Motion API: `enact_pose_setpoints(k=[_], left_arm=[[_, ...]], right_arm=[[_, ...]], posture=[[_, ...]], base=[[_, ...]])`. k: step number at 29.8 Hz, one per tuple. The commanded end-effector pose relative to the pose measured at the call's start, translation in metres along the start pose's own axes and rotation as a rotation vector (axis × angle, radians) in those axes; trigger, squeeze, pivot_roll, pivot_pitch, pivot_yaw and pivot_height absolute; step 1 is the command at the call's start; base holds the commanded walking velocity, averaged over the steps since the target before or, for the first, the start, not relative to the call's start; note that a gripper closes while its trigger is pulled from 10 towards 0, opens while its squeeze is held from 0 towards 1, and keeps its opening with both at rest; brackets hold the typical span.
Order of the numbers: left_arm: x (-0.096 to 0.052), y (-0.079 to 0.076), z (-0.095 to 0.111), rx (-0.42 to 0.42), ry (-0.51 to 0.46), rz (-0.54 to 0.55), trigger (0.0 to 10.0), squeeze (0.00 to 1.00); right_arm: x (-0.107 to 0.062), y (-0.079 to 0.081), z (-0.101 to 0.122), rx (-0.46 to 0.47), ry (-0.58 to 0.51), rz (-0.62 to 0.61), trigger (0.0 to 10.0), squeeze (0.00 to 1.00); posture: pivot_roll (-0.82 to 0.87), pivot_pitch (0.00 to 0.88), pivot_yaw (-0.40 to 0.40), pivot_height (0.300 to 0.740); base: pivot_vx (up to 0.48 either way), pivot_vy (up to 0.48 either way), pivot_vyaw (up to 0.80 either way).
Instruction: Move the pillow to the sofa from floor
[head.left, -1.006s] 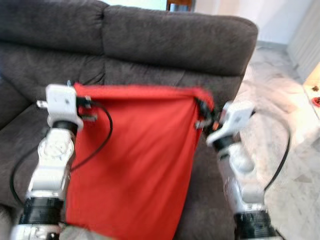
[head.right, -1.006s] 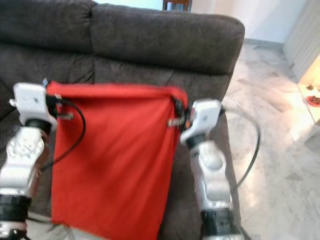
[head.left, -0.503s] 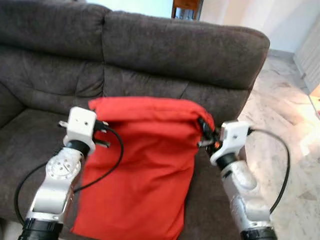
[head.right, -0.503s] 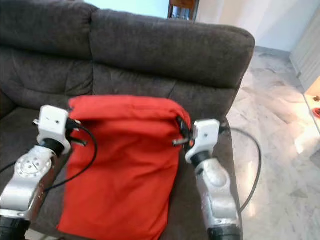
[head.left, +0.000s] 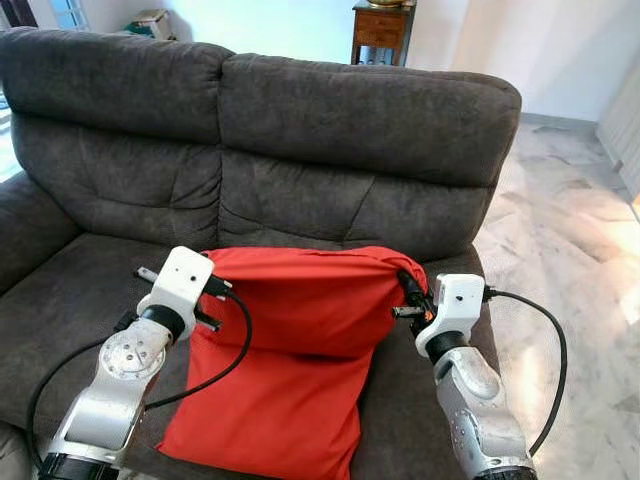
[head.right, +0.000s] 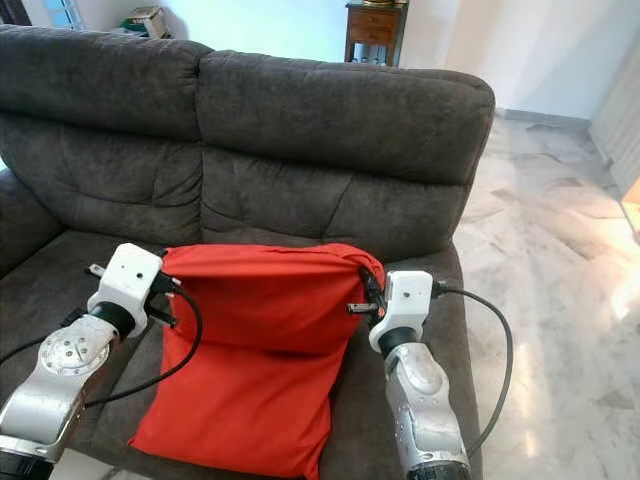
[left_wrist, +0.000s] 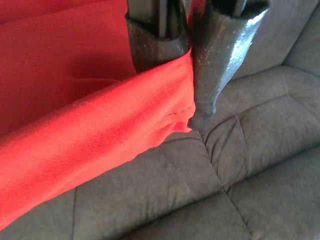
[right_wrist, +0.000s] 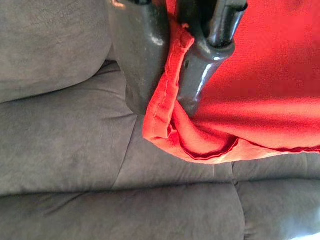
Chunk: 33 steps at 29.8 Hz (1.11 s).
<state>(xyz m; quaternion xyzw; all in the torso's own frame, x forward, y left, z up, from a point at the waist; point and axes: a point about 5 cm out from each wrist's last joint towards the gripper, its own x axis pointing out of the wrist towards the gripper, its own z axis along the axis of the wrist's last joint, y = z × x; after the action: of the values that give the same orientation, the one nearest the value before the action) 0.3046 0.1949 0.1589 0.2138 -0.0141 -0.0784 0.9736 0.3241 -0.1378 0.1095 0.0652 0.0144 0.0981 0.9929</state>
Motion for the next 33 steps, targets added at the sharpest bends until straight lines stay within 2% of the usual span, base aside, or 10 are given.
enact_pose_setpoints(k=[1, 3, 4, 6, 20, 21, 22, 23, 24, 33], left_arm=[[-0.002, 0.003, -0.005, 0.005, 0.026, 0.017, 10.0, 0.00], [-0.002, 0.003, -0.005, 0.007, 0.028, 0.019, 10.0, 0.00], [-0.002, 0.002, -0.005, 0.006, 0.028, 0.018, 10.0, 0.39], [-0.002, 0.001, -0.006, 0.006, 0.032, 0.018, 10.0, 1.00], [-0.008, 0.006, -0.024, 0.002, 0.094, 0.065, 10.0, 1.00], [-0.010, 0.006, -0.032, -0.021, 0.121, 0.070, 10.0, 0.00], [-0.014, 0.006, -0.046, -0.053, 0.169, 0.078, 10.0, 0.00], [-0.014, 0.006, -0.046, -0.053, 0.169, 0.078, 10.0, 0.00], [-0.020, 0.003, -0.069, -0.082, 0.246, 0.088, 10.0, 0.00], [-0.065, -0.022, -0.162, -0.182, 0.610, 0.119, 10.0, 0.00]], right_arm=[[-0.004, -0.010, -0.005, 0.007, 0.013, -0.062, 10.0, 0.00], [-0.003, -0.010, -0.005, 0.014, 0.009, -0.062, 10.0, 0.00], [-0.003, -0.010, -0.005, 0.015, 0.009, -0.061, 10.0, 0.00], [-0.004, -0.009, -0.006, 0.010, 0.009, -0.060, 10.0, 1.00], [-0.016, -0.033, -0.004, 0.035, -0.057, -0.284, 10.0, 1.00], [-0.021, -0.041, -0.010, 0.050, -0.036, -0.337, 10.0, 0.95], [-0.029, -0.053, -0.020, 0.069, 0.000, -0.410, 10.0, 0.55], [-0.029, -0.053, -0.020, 0.069, 0.000, -0.410, 10.0, 0.55], [-0.040, -0.065, -0.038, 0.073, 0.070, -0.462, 10.0, 0.00], [-0.087, -0.081, -0.105, -0.006, 0.332, -0.503, 10.0, 0.00]], posture=[[0.12, 0.110, -0.004, 0.740], [0.12, 0.110, -0.003, 0.740], [0.12, 0.113, -0.003, 0.740], [0.12, 0.113, -0.003, 0.740], [0.13, 0.115, -0.007, 0.740], [0.13, 0.115, -0.006, 0.740], [0.12, 0.113, -0.005, 0.740], [0.12, 0.113, -0.005, 0.740], [0.12, 0.111, 0.000, 0.740], [0.07, 0.060, 0.025, 0.740]], base=[[0.000, 0.000, 0.00], [0.000, 0.000, 0.00], [0.000, 0.000, 0.00], [0.000, 0.000, 0.00], [0.000, 0.000, 0.00], [0.000, 0.000, 0.00], [0.000, 0.000, 0.00], [0.000, 0.000, 0.00], [0.000, 0.000, 0.00], [0.000, 0.000, 0.00]])
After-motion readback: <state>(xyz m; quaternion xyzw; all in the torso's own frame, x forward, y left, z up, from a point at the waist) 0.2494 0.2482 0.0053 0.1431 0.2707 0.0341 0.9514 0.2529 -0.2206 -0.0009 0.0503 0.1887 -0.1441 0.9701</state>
